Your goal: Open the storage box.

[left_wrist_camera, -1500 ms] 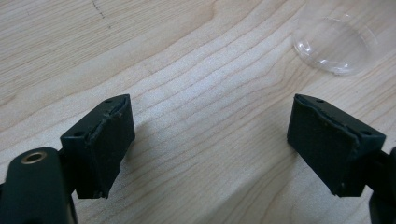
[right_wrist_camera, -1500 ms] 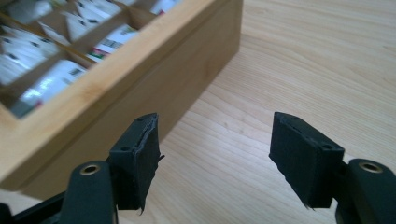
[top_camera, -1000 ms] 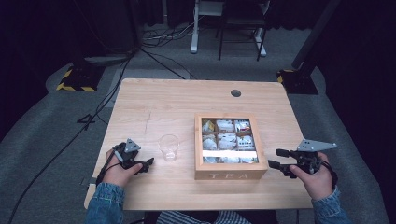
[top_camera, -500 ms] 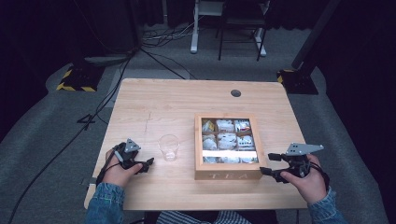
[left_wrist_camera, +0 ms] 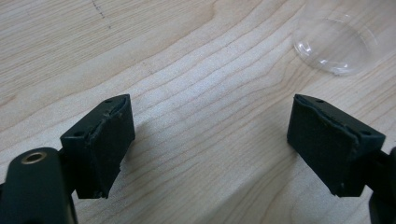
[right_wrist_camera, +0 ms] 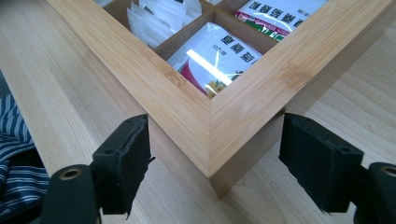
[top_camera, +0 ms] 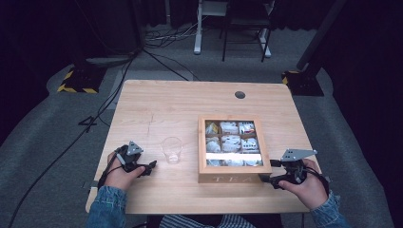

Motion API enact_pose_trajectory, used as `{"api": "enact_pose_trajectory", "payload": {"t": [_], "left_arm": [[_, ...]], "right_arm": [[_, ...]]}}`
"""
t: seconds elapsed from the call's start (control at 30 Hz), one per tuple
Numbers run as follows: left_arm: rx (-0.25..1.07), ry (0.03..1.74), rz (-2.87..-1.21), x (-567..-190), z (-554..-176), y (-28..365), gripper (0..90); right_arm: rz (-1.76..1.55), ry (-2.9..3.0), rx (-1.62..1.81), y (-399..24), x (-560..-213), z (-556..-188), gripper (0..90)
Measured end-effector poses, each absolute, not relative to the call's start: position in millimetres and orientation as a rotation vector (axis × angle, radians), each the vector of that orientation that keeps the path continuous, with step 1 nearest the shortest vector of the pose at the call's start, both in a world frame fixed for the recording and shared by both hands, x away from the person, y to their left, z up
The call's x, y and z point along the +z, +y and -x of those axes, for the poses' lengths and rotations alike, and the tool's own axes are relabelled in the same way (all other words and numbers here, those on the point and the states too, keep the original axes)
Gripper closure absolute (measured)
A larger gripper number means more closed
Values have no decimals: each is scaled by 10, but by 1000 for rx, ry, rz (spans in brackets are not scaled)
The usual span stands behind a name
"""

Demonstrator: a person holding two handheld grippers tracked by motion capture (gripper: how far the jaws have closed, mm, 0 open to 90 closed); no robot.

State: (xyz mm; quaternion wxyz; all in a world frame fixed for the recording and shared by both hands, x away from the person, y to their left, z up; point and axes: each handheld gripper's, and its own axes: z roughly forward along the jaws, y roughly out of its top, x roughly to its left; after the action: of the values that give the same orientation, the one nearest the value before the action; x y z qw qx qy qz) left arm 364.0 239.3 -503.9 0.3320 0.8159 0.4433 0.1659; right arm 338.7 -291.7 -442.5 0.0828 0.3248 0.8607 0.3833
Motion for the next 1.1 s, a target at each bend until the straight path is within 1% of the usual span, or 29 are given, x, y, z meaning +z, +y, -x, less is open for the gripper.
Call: {"api": "enact_pose_trajectory", "payload": {"t": [0.2,0.37,0.5,0.57,0.77,0.93,1.1], "left_arm": [[433,1158,-2132,-5039,-3640,2394,154],[432,1160,-2132,-5039,-3639,2393,154],[432,1160,-2132,-5039,-3639,2393,154],[432,1160,-2132,-5039,-3639,2393,154],[433,1160,-2133,-5039,-3639,2393,154],[433,1160,-2133,-5038,-3639,2393,154],[433,1160,-2133,-5038,-3639,2393,154]], "right_arm": [[-945,2559,1107,-2900,-4423,-3364,279],[-923,2551,1089,-2890,-4411,-3351,282],[-907,2550,1074,-2887,-4391,-3338,307],[-889,2545,1066,-2882,-4363,-3323,340],[-898,2539,1059,-2879,-4349,-3312,354],[-915,2507,1073,-2891,-4279,-3278,392],[-903,2473,1060,-2877,-4240,-3258,411]]}}
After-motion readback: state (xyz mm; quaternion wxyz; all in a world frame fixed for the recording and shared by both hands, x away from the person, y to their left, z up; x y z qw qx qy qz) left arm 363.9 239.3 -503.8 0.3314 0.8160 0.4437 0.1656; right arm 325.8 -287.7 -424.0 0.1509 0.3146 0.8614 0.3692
